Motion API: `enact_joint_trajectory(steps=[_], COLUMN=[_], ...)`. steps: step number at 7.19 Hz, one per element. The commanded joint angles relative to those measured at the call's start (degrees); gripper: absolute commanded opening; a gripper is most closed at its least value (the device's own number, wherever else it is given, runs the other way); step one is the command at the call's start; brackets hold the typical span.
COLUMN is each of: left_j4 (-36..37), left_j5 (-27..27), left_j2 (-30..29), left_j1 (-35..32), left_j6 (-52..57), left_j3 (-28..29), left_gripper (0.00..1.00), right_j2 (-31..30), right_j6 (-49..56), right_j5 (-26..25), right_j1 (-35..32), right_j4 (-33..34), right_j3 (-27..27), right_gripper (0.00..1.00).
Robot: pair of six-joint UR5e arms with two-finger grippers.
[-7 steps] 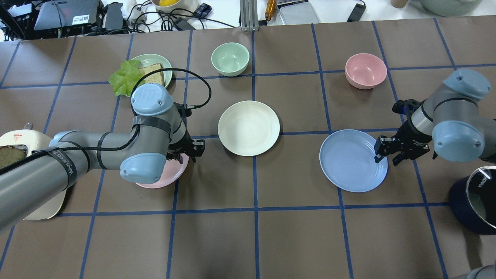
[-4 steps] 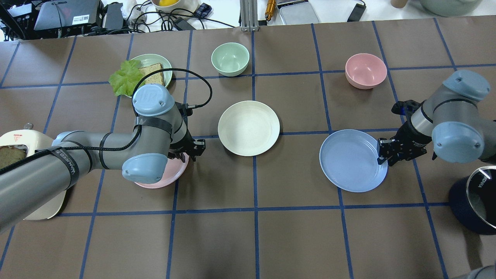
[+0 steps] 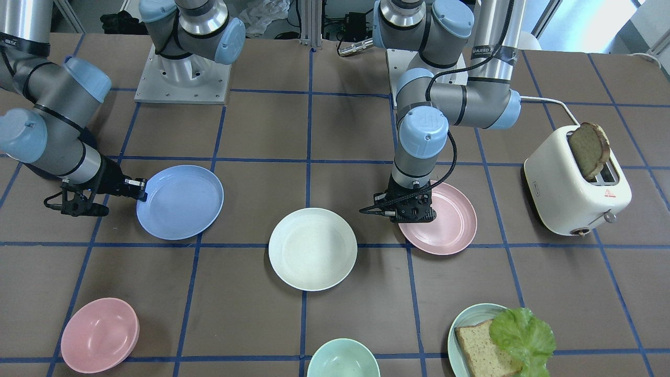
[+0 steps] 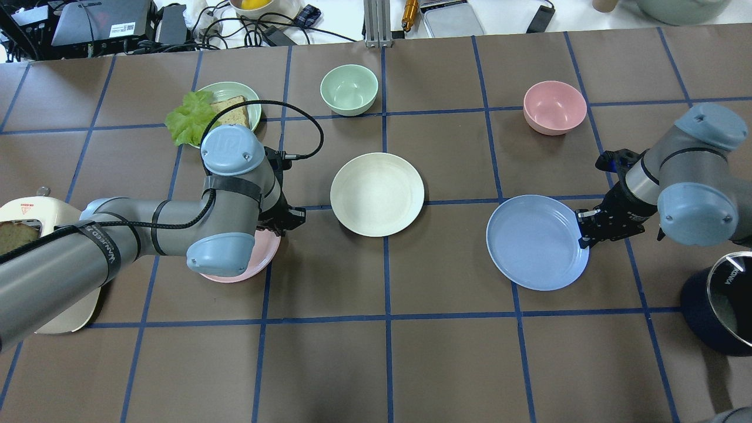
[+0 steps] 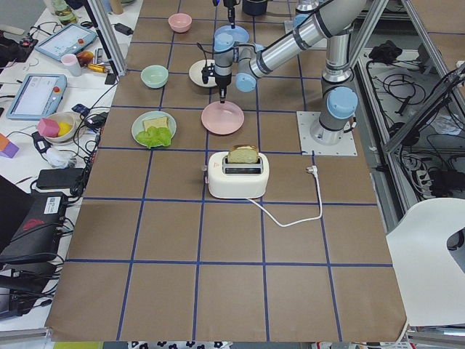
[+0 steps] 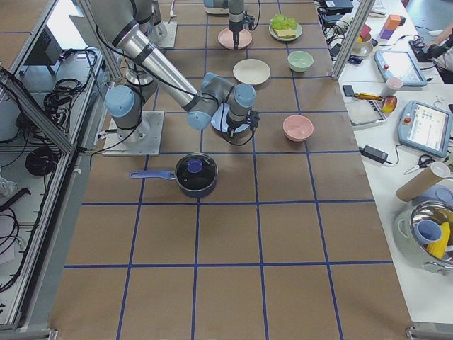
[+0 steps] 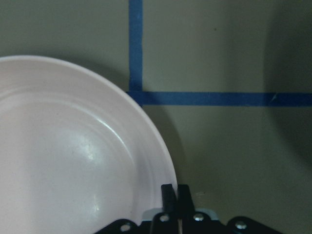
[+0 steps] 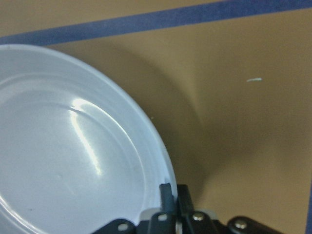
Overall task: Stack three plates with pink and blue
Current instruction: 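Lift the pink plate with the left gripper and carry it over the cream plate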
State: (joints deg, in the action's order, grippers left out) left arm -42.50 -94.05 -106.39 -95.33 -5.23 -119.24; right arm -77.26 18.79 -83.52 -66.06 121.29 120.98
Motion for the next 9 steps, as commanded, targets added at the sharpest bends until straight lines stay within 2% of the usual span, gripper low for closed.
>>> enact_joint_trajectory(steps=[1,4,7,9], left_j4=[0.3,-2.1,-13.5,-18.8], left_j5=[-1.7,-10.1,-10.5,-9.8], left_j2=[0.9,0.2,-0.4,-3.4], left_j1=[-0.7,-6.6,-9.8,-12.6], left_j6=[0.5,0.6,-0.3,-4.9], left_j3=[0.3,6.3,17.9,25.3], left_gripper=[0.0,0.0,0.0,0.0], right_j2=[-0.3,-0.8,-0.8,-0.8], right_j6=[-0.1,-0.1,-0.2,-0.4], right_j5=[0.4,0.4,0.3,0.4], right_j1=[0.1,0.1,0.0,0.0], right_j4=[-0.7,-5.3,-5.6,-5.5], right_j3=[-1.1,-4.6,-4.8,-5.0], right_gripper=[0.0,0.0,0.0,0.0])
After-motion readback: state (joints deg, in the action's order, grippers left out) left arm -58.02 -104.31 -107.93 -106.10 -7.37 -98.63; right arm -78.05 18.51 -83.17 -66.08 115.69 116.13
